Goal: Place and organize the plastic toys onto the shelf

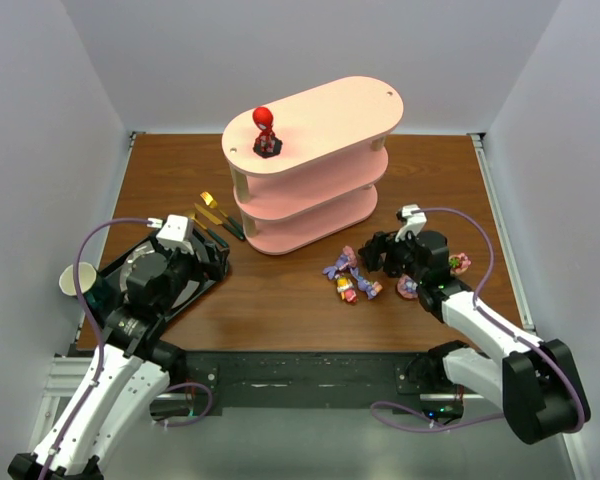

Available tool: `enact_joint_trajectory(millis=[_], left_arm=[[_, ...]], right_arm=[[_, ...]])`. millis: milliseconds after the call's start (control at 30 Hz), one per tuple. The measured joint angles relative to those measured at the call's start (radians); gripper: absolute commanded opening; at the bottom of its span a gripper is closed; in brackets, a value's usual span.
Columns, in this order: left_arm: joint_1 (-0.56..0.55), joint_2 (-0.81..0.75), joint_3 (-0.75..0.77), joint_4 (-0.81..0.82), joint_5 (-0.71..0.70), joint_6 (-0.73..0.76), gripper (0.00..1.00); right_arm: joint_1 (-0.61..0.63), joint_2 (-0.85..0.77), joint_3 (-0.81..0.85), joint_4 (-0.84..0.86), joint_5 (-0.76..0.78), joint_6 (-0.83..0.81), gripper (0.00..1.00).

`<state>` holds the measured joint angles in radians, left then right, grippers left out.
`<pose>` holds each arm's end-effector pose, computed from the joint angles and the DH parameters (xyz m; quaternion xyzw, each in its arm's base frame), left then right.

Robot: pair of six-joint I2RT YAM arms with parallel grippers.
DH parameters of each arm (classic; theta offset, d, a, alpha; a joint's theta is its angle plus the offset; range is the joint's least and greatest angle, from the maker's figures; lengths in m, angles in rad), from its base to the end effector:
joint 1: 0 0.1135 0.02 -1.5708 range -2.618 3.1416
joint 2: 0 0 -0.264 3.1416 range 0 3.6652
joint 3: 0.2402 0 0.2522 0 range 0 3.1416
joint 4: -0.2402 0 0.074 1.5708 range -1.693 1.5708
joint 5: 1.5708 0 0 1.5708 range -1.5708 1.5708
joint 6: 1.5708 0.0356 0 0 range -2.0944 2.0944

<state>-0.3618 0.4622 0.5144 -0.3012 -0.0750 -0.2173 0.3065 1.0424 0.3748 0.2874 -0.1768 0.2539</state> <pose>0.1238 -0.0440 0.2769 0.0340 0.7885 -0.1468 0.5963 0.2056 0.0716 0.1965 -0.0712 0.8232 0.2247 0.5166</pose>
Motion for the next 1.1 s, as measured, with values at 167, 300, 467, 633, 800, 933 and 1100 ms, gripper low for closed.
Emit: enact_joint_trajectory(millis=[167, 300, 467, 633, 800, 933, 1100], left_arm=[[0.0, 0.0, 0.0, 0.0, 0.002, 0.0, 1.0], [0.0, 0.0, 0.0, 0.0, 0.005, 0.0, 1.0], [0.0, 0.0, 0.0, 0.0, 0.006, 0.0, 1.0], [0.0, 0.0, 0.0, 0.0, 0.008, 0.0, 1.0], [0.0, -0.002, 0.0, 0.0, 0.009, 0.0, 1.0], [0.0, -0.004, 0.0, 0.0, 0.009, 0.0, 1.0], [0.0, -0.004, 0.0, 0.0, 0.009, 0.0, 1.0]], right_arm=[[0.0, 0.018, 0.0, -0.006, -0.016, 0.027, 0.79], [0.0, 0.069, 0.0, 0.003, -0.05, 0.06, 0.77], [0.007, 0.1, 0.0, 0.032, -0.072, 0.106, 0.75], [0.06, 0.101, 0.0, 0.053, -0.063, 0.137, 0.75], [0.113, 0.09, -0.016, 0.067, 0.013, 0.158, 0.74], [0.121, 0.036, -0.038, 0.048, 0.112, 0.166, 0.74], [0.126, 0.0, -0.026, -0.014, 0.179, 0.137, 0.74]])
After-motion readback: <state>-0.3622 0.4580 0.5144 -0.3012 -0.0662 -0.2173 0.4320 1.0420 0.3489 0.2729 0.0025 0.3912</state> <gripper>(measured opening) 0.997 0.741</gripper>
